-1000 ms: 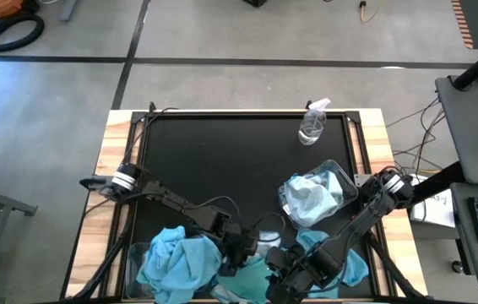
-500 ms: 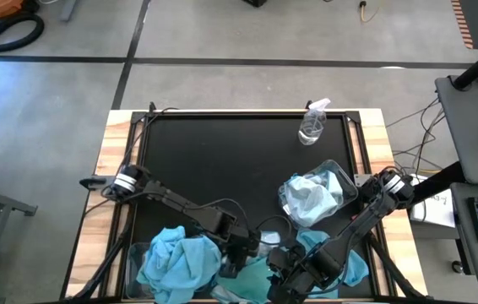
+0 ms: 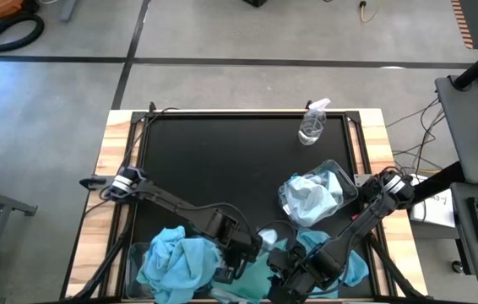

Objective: Sort microfiber towel by color & place in baskets
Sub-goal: Put the blue towel into the bottom transparent bin

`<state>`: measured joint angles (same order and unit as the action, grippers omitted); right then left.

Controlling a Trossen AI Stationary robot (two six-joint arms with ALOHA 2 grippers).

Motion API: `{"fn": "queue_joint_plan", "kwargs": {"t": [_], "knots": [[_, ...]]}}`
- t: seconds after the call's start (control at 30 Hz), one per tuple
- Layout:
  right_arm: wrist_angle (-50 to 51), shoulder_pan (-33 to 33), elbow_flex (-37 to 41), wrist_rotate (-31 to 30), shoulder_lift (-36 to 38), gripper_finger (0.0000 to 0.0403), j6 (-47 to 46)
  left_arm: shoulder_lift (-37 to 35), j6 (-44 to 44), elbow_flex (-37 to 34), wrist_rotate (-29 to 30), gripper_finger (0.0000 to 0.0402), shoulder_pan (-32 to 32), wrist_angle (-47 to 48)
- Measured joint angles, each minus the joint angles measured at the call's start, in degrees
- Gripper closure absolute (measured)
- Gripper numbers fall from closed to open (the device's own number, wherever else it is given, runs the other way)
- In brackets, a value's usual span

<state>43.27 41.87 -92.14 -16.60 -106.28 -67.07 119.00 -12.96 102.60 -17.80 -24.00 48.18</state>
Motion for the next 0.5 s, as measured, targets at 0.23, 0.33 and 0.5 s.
{"fn": "queue_joint_plan", "kwargs": {"t": [0.23, 0.33, 0.5], "knots": [[0.13, 0.97, 0.09, -1.46, 0.00, 0.0232, 0.02, -0.02, 0.94, -1.32, 9.87, 0.0401, -3.06, 0.58], [0.15, 1.29, 0.09, -1.46, 0.00, 0.0232, -0.58, -0.02, 0.72, -3.13, 11.91, 0.0399, -3.47, -0.61], [0.17, 1.53, 0.09, -1.48, 0.00, 0.0232, -1.33, 0.00, -0.06, -5.41, 11.07, 0.0379, -4.12, -4.81]]}}
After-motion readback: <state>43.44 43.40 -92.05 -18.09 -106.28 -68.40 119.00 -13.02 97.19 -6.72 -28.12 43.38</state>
